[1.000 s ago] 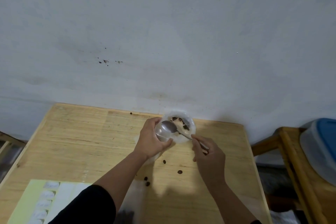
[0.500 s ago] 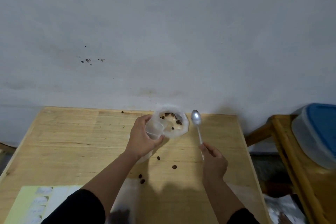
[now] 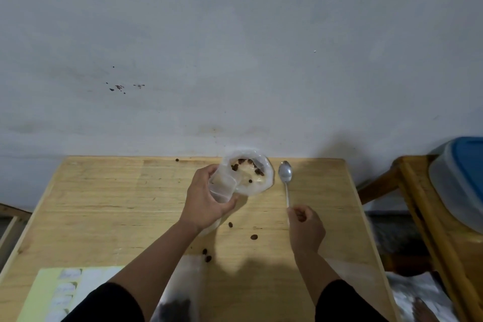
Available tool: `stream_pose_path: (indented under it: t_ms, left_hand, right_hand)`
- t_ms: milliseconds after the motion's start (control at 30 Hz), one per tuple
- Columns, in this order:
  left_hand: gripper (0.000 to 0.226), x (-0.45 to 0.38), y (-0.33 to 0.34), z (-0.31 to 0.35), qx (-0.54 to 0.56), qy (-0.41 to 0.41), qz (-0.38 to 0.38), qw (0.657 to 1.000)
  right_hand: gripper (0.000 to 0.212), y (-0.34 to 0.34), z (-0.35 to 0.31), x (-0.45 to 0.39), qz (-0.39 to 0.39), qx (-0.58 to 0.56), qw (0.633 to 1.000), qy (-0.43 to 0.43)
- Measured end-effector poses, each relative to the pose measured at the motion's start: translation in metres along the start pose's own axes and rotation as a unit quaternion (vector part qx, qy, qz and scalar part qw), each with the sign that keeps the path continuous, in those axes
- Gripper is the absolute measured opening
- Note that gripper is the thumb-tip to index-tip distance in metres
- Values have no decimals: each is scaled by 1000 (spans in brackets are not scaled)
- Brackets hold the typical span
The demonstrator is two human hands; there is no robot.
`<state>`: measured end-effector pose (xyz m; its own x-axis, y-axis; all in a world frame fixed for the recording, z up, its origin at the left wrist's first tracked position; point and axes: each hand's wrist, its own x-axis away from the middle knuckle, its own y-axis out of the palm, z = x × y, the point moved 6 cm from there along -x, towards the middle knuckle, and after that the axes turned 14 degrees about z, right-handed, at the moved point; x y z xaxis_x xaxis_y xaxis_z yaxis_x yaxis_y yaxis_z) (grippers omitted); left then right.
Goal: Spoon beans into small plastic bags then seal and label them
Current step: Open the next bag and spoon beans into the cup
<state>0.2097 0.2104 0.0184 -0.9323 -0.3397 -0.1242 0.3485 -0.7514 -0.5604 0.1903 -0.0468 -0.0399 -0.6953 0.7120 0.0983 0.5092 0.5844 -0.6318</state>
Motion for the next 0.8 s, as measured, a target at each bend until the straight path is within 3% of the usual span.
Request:
stream_pose_path:
  t_ms: [133,333,600,667,800]
  left_hand:
    - [88,6,-2,7,16,4,-3,1000]
    - [95,14,-10,32,63,59,-3,996]
    - [122,23,-50,71,117,130,8,985]
    - [112,25,-62,75,137,134,22,981]
    - [69,27,-82,81,138,122,74,980]
  right_hand:
    - [14,-8,-28,13,-25,-35,999,-27]
    - [17,-10,-120,59,-208,-144,960,-121]
    - [13,-32,-176,82,-271,-186,935,-137]
    - [11,-36,-186,88,-290,-173,931,-142]
    - [15,-40,-194,96,-309,-134,929,-153]
